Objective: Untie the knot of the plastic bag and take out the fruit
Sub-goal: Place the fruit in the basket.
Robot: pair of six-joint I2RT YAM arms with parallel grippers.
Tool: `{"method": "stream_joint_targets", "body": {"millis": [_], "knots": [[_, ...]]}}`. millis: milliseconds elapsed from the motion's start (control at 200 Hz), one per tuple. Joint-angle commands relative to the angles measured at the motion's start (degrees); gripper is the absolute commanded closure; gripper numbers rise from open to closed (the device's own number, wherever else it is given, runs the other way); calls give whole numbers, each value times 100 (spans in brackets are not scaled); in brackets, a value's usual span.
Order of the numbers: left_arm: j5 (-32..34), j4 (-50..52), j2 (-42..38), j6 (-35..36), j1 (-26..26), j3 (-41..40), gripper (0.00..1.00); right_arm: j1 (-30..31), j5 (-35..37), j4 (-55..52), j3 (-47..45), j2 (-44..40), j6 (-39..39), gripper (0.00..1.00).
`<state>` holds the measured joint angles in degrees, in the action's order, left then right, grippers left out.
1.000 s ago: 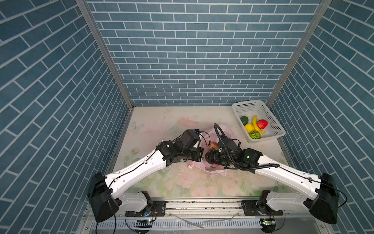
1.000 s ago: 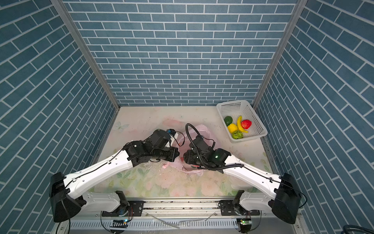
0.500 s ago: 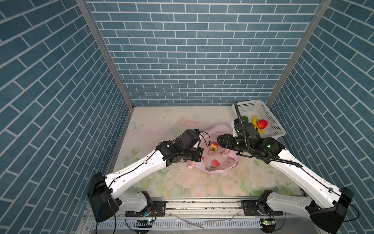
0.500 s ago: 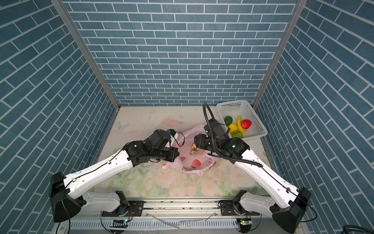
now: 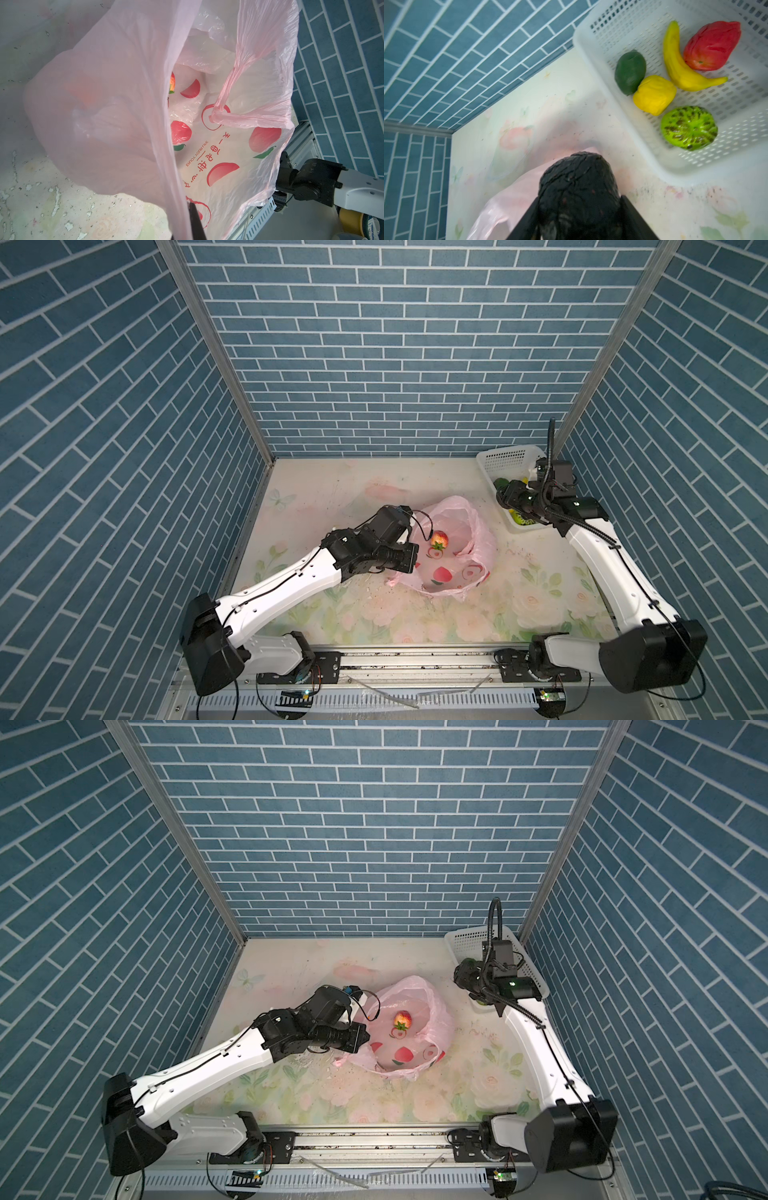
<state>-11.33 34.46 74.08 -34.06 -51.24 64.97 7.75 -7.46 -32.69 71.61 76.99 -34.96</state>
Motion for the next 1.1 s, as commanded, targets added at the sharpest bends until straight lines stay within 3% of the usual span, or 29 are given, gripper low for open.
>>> {"method": "stream_joint_targets", "body": {"millis": [0,360,420,520,665,1095], "knots": [[-170,-155,-107,-8,9,-136,100,-403,-330,641,278,646,386,56],[-290,-282,-130,-54,-174,-453,100,-1289,-209,1118,1792,2844,645,55],[-290,-307,-156,-82,-206,-512,100,-1357,-168,1024,2061,3109,666,50],[-283,-378,-214,-157,-218,-616,100,-1442,-138,864,2382,3418,679,30],[-255,-415,-267,-189,-237,-672,100,-1460,-111,834,2404,3464,676,21],[-220,-482,-287,-206,-239,-661,100,-1392,-426,616,1830,2700,657,19]]}}
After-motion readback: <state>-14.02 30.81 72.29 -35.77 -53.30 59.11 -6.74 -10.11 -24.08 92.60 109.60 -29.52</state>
